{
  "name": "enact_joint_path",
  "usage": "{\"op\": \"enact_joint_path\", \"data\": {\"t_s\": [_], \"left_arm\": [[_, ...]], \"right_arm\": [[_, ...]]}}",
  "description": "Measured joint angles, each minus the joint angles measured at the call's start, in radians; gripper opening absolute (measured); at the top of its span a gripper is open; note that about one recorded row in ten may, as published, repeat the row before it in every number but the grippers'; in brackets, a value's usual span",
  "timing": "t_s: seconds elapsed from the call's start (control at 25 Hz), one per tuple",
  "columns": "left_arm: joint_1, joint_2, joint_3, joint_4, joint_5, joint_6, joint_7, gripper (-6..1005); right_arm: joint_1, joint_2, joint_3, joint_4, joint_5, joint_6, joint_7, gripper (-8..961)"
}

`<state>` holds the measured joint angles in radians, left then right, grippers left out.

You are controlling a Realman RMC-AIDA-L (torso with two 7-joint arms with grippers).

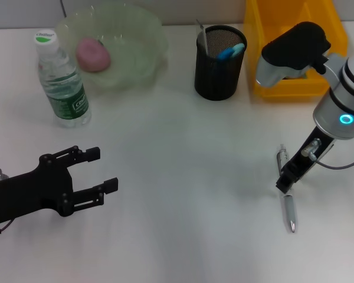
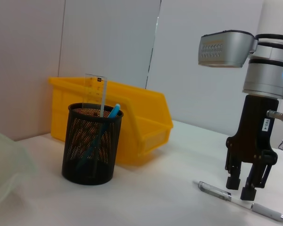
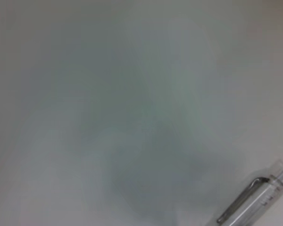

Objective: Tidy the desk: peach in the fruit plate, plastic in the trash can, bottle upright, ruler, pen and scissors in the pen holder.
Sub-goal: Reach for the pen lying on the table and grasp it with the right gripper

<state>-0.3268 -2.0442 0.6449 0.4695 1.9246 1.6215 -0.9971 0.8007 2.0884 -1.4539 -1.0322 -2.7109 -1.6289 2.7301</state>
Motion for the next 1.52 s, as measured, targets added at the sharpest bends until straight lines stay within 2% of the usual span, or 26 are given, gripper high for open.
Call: {"op": "enact_joint_path", "data": {"t_s": [0.76, 1.52], "left_arm": [[0.007, -0.002, -0.001, 0.008, -0.002, 0.011, 0.007, 788], [0.006, 0.0, -0.001, 0.008, -0.004, 0.011, 0.009, 789]], "right_arm": [[0.008, 0.001, -0.064, 0.012, 0.008, 0.028, 0.006, 431], [0.011, 0.002, -0.075, 0.022, 0.008, 0.035, 0.009, 390]]}}
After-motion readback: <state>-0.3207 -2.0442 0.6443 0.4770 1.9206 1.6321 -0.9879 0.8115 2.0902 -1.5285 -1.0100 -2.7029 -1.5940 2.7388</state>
